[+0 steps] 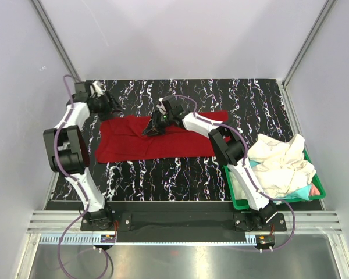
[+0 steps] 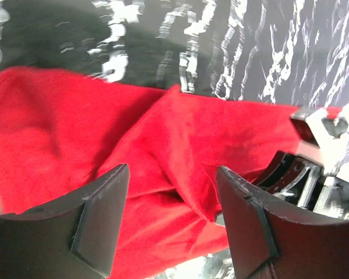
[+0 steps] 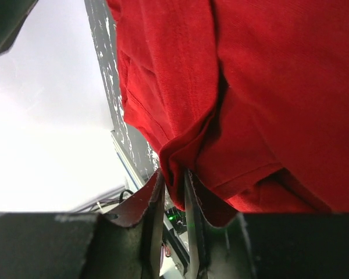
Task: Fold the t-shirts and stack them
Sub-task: Fold the tshirt
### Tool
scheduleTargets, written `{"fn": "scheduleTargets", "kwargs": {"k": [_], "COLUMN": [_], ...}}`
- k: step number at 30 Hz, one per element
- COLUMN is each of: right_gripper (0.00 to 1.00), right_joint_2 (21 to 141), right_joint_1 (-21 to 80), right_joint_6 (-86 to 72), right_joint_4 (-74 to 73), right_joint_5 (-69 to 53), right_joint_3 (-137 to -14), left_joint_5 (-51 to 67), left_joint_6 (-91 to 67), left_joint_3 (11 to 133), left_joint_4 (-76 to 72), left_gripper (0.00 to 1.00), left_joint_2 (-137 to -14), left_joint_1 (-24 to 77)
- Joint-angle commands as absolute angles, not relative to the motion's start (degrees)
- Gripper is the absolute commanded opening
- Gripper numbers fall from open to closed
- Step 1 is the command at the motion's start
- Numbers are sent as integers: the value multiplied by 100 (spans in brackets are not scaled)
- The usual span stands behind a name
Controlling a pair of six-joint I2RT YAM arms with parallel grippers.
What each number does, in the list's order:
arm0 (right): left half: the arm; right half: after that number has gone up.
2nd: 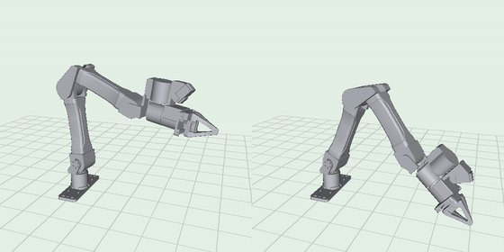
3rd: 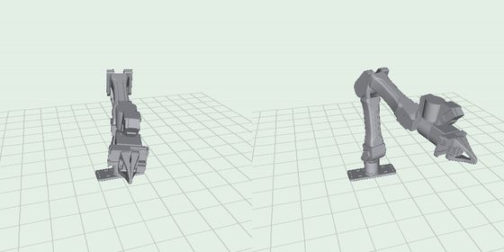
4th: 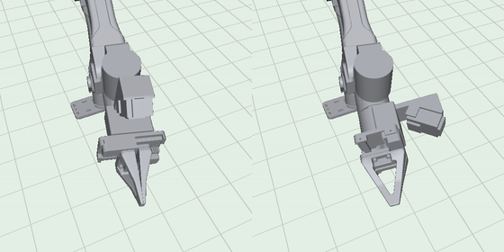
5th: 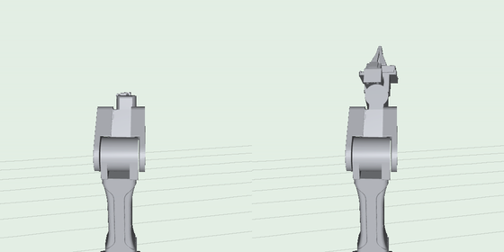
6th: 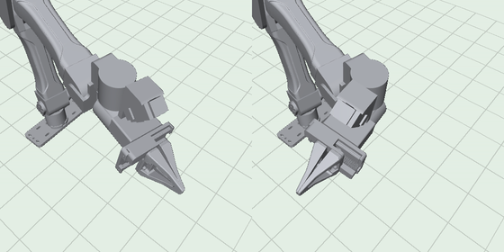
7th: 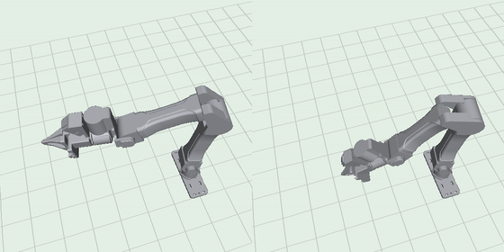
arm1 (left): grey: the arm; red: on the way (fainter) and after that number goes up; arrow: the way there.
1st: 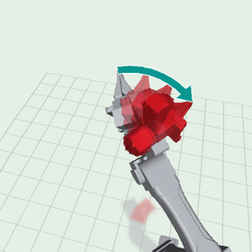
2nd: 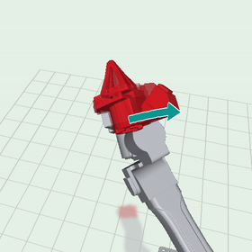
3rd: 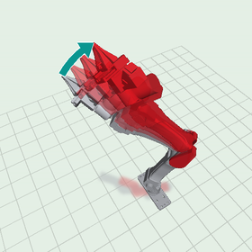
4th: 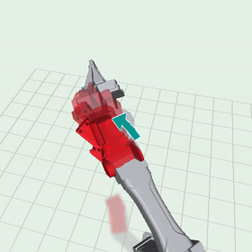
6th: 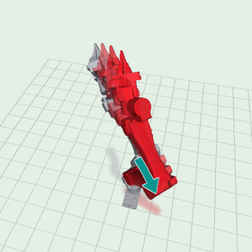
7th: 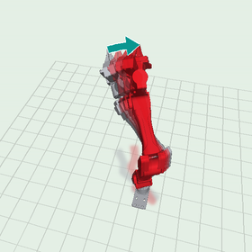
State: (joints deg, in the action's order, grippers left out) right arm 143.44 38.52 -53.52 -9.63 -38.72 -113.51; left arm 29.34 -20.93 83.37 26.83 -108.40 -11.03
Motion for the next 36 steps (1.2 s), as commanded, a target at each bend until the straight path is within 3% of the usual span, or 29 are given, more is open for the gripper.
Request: {"fn": "scheduleTargets", "kwargs": {"k": [1,11,18,21,33,36], "right_gripper": [27,25,24,24,22,22], "right_joint_2": [14063,13896,13904,13913,13913,13913], "right_joint_1": [3885,3832,3814,3797,3700,3683], "right_joint_6": [-5019,-5168,-5238,-5335,-5467,-5484], "right_joint_4": [-949,-616,-501,-404,-272,-255], "right_joint_5": [-4025,-4174,-4245,-4254,-4263,-4263], "right_joint_3": [-11646,-11118,-11013,-10986,-10934,-10916], "left_joint_5": [2630,1636,1380,1572,2074,2171], "left_joint_6": [-1319,-660,-493,-475,-422,-422], "left_joint_3": [8605,9781,9816,10185,10503,10503], "left_joint_4": [2146,2364,2275,2740,3313,3357], "left_gripper": [66,65,65,57,50,36], "left_joint_2": [-11083,-12198,-12357,-12594,-12964,-12990], "left_joint_1": [-590,-150,-97,-88,-35,-26]}}
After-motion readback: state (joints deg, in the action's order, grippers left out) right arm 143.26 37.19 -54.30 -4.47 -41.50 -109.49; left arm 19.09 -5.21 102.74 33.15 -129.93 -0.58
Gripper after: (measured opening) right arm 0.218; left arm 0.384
